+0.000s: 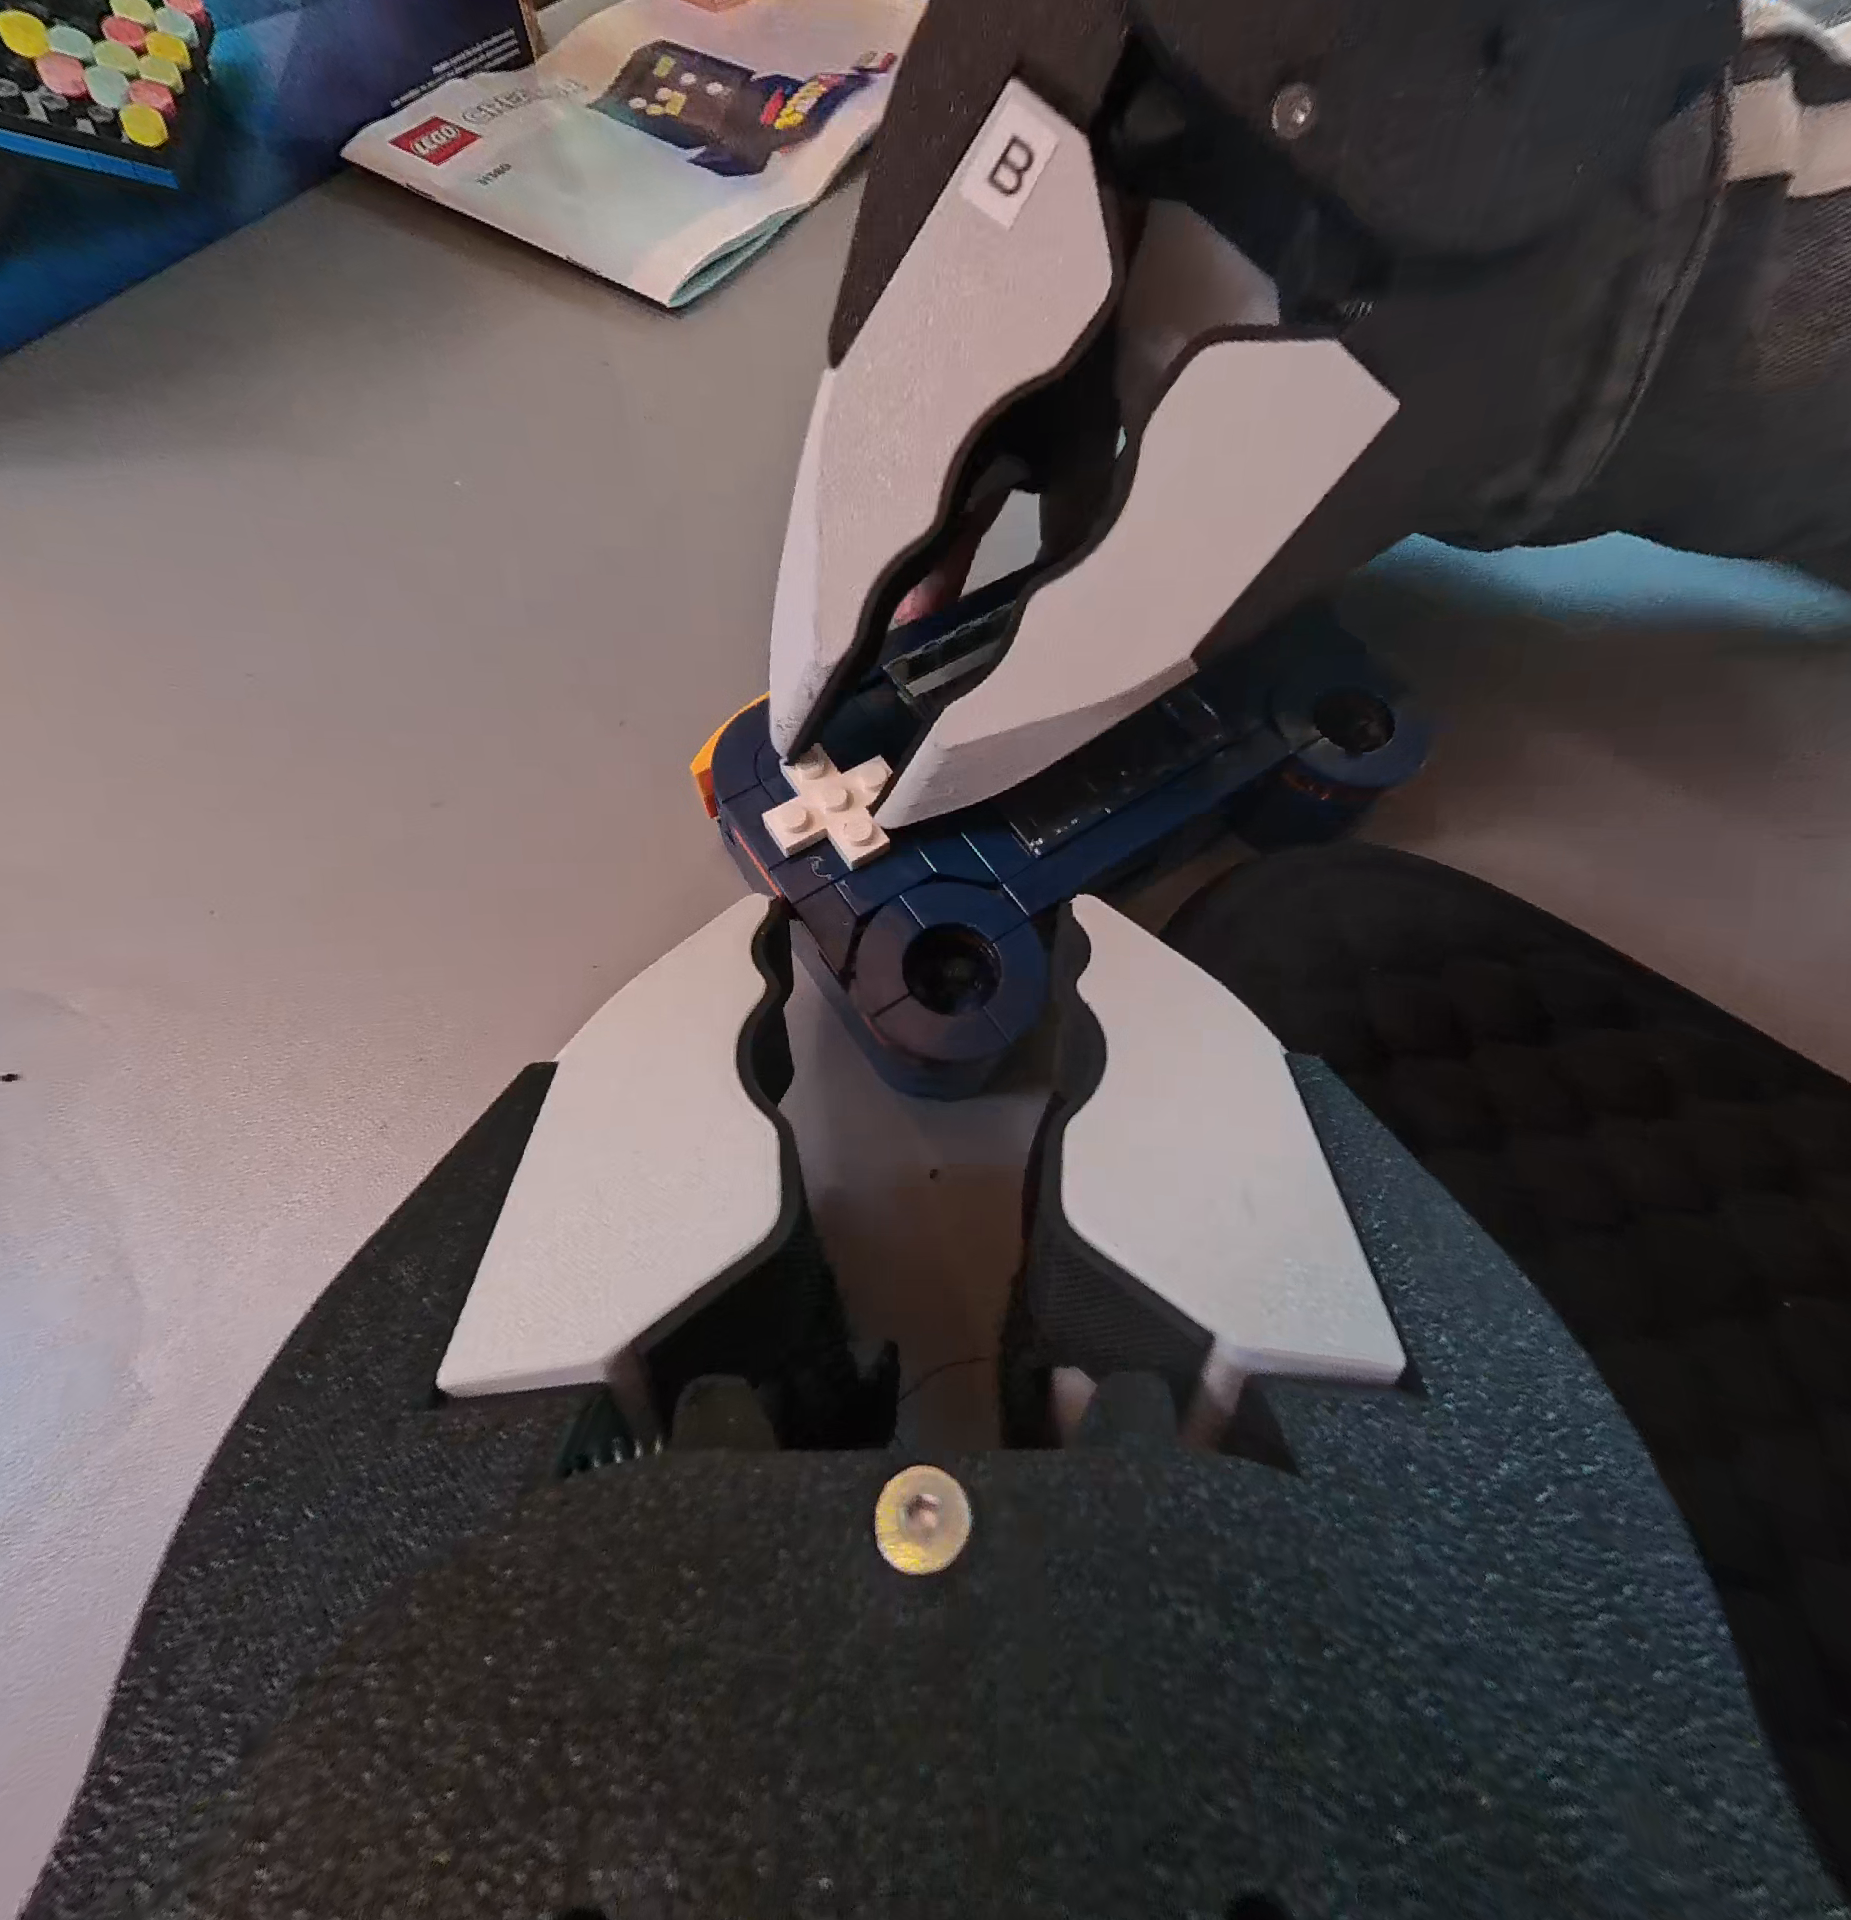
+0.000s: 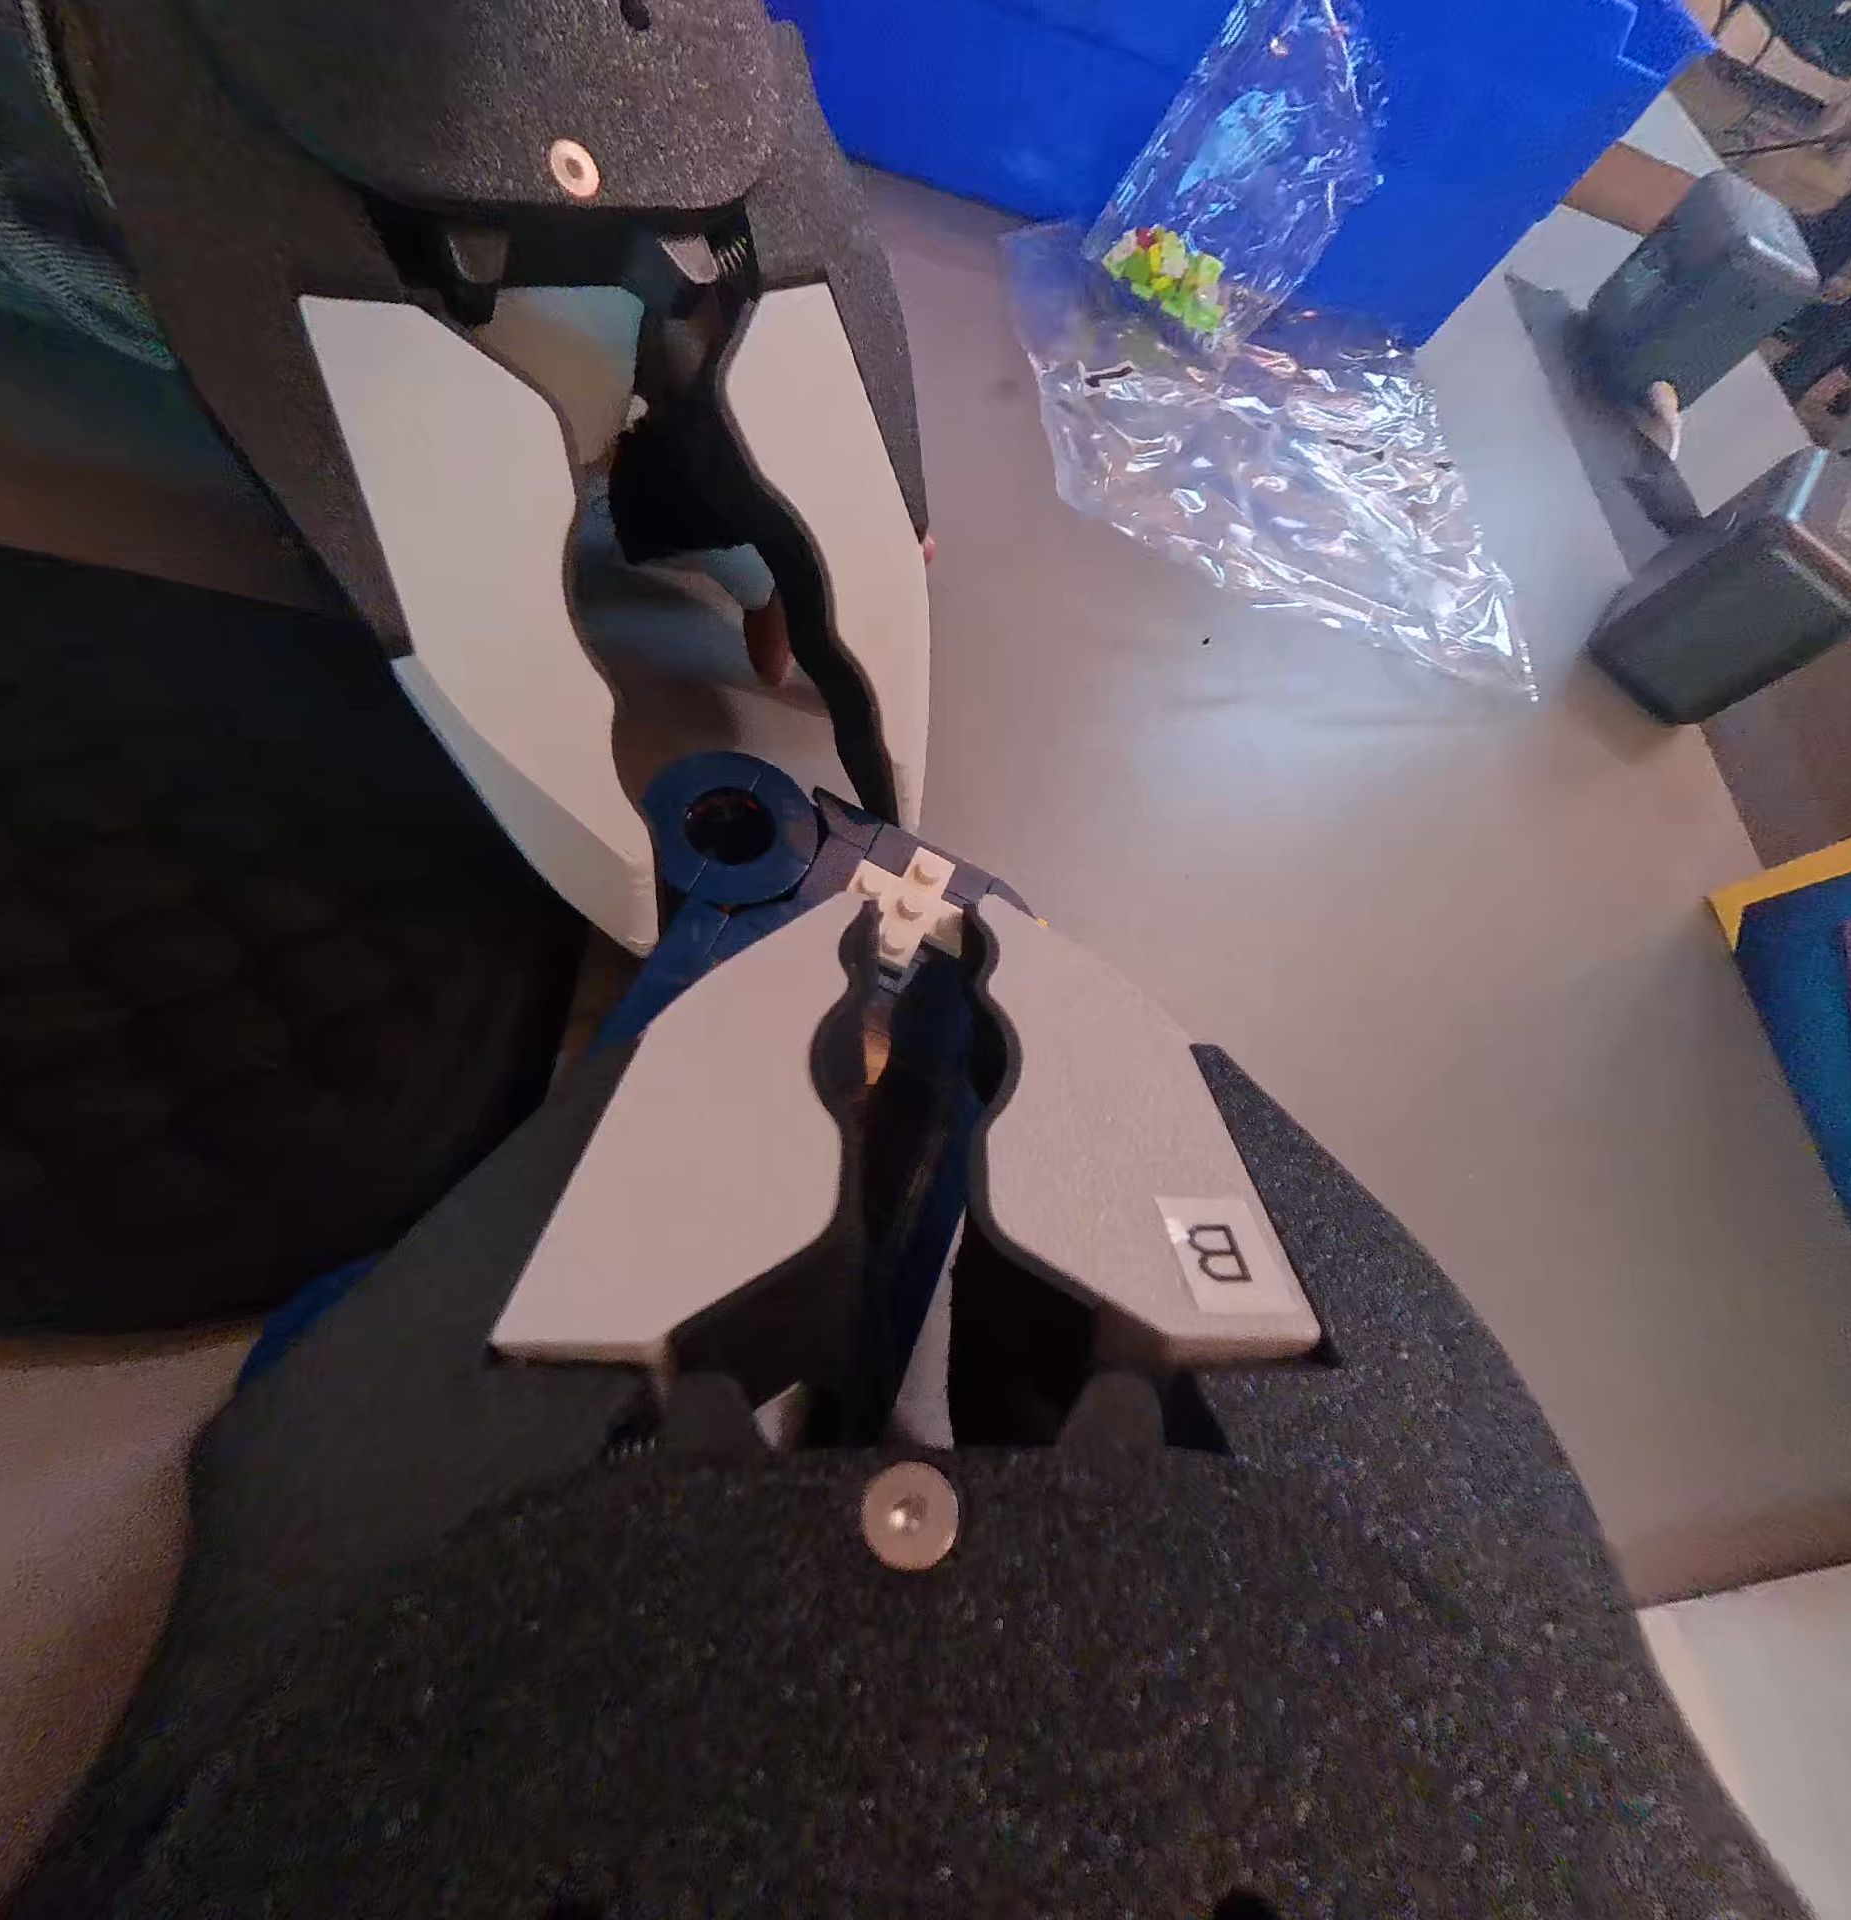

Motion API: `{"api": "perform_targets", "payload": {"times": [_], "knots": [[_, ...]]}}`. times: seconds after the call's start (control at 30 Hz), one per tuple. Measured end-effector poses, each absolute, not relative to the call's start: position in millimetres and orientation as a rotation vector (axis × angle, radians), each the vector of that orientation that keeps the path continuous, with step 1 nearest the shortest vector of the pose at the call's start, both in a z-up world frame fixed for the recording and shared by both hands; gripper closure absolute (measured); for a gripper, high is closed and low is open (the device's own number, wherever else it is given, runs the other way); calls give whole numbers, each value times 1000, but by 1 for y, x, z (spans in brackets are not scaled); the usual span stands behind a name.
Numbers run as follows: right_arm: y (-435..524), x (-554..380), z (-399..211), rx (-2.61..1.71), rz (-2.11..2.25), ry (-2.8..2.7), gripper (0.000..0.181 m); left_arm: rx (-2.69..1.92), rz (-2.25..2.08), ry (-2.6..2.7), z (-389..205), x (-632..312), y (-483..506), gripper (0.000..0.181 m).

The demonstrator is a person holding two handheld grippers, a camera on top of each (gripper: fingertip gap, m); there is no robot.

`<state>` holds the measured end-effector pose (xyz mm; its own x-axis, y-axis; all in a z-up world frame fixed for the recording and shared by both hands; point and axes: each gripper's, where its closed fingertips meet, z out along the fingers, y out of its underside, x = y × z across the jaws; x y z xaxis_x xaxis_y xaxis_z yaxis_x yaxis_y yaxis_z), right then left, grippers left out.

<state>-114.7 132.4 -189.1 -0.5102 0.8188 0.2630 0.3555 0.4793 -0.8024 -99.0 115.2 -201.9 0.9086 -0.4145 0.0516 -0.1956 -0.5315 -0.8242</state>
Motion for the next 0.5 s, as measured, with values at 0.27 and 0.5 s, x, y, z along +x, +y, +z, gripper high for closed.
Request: {"api": "perform_targets", "payload": {"times": [0.27,0.5], "knots": [[109,-118,-194,-1122,1063,-2327,162,-2126,-293,527,-203,-87,113,134],[128,-103,-192,-1045,986,-2579,142,-2161,-342,492,-206,-89,113,139]]}}
